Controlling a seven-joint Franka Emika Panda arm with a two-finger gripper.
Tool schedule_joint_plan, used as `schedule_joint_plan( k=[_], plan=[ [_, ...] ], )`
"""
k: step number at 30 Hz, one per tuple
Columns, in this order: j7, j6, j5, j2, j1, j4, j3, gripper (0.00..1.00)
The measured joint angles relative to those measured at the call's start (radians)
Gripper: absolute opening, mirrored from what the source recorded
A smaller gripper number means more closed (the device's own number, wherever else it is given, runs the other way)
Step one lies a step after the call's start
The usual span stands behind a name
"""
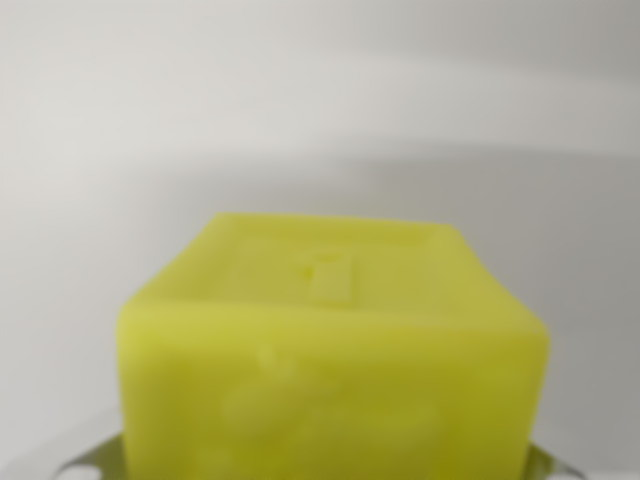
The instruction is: Pick yellow cube
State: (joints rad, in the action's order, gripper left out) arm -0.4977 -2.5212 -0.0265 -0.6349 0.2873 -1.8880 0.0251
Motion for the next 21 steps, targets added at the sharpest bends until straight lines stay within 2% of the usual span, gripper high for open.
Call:
schedule_joint_plan(
  k=[21],
  plan=[
    [0.004, 0.091, 0.006, 0.104, -0.001, -0.014, 0.0, 0.0]
  ],
)
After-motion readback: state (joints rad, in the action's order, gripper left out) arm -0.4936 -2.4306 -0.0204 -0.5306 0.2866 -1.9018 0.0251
